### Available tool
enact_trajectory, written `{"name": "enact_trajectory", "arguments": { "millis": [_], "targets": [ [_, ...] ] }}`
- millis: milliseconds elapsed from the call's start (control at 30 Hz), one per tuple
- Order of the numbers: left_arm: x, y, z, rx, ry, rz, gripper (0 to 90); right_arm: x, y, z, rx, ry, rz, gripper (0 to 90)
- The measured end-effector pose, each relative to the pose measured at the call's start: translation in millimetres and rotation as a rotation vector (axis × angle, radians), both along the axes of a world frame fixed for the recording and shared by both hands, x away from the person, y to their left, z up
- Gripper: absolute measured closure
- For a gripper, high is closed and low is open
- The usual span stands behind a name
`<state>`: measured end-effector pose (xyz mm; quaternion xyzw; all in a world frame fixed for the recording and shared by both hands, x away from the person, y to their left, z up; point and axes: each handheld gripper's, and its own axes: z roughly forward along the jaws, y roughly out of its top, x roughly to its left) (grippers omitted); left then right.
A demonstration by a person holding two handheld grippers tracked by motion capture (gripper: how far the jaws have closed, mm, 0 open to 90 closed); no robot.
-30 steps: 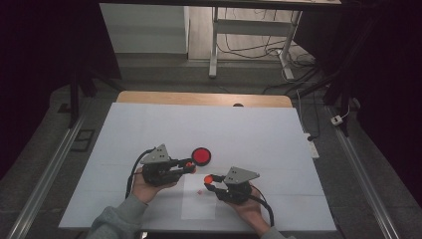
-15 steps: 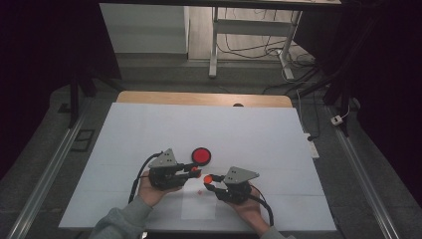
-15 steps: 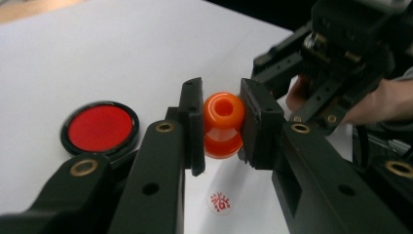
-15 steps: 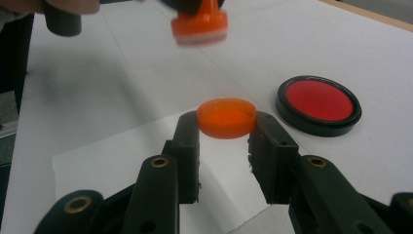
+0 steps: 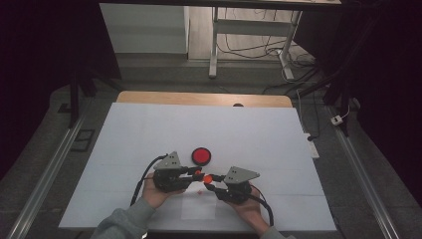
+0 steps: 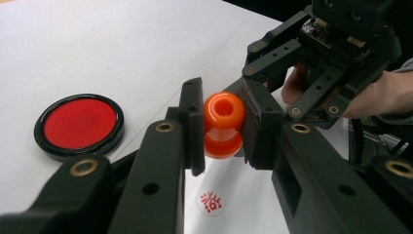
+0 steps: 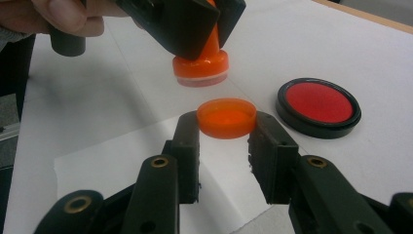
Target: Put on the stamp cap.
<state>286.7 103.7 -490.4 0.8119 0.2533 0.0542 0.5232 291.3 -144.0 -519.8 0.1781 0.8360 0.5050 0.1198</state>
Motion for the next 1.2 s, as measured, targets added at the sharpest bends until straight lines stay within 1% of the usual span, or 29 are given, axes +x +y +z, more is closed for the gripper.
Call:
{"name": "enact_trajectory", "arguments": {
  "millis": [433, 900, 1200],
  "targets": [
    [0.3, -3.1, -1.0, -0.006, 0.004, -0.007, 72.9, 0.1, 1.0, -0.7, -0.006, 0.002, 0.002, 64.7],
    [2.0, -8.3, -2.4, -0.014, 0.003, -0.004, 72.9, -0.7, 1.7, -0.8, -0.007, 0.004, 0.005, 64.7],
    [3.0, -14.1, -3.7, -0.009, 0.004, -0.011, 72.9, -1.0, 1.9, -0.6, -0.007, 0.003, 0.007, 64.7]
  ]
}}
